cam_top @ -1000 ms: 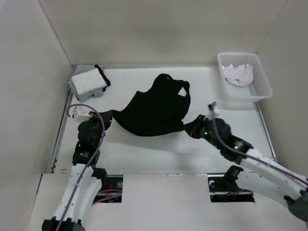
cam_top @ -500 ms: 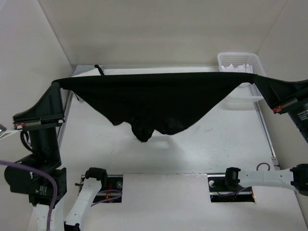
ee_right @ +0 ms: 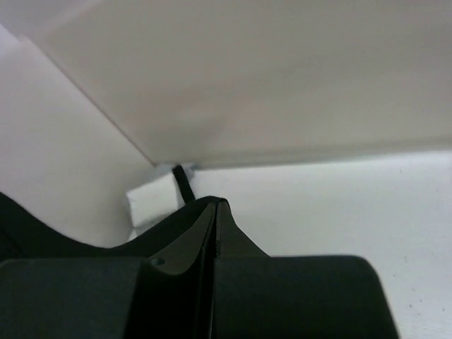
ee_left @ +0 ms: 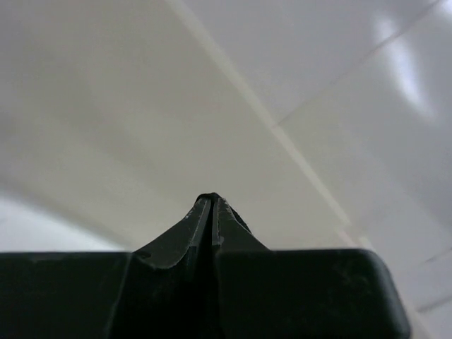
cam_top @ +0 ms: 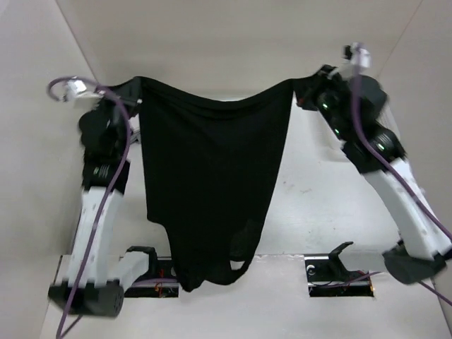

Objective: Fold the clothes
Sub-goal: Flatten the tank top out

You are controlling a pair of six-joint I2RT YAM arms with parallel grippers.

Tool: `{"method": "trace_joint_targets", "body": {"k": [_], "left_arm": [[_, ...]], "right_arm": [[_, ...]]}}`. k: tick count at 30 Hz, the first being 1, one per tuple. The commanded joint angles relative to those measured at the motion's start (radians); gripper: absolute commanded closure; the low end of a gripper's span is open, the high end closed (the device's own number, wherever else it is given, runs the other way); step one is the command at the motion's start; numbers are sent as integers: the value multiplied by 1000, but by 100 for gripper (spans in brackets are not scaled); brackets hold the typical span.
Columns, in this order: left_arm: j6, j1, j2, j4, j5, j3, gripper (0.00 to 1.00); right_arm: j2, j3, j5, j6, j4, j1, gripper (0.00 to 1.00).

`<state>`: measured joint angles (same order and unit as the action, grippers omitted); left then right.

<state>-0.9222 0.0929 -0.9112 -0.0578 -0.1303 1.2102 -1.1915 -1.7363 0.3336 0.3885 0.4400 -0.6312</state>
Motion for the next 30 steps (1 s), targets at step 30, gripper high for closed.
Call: {"method": "trace_joint_targets", "body": {"k": [30], "left_arm": [[-122,-48,-139,-316,206,-504,99]], "right_arm": [[292,798,-312,308,-260,243,100]]}}
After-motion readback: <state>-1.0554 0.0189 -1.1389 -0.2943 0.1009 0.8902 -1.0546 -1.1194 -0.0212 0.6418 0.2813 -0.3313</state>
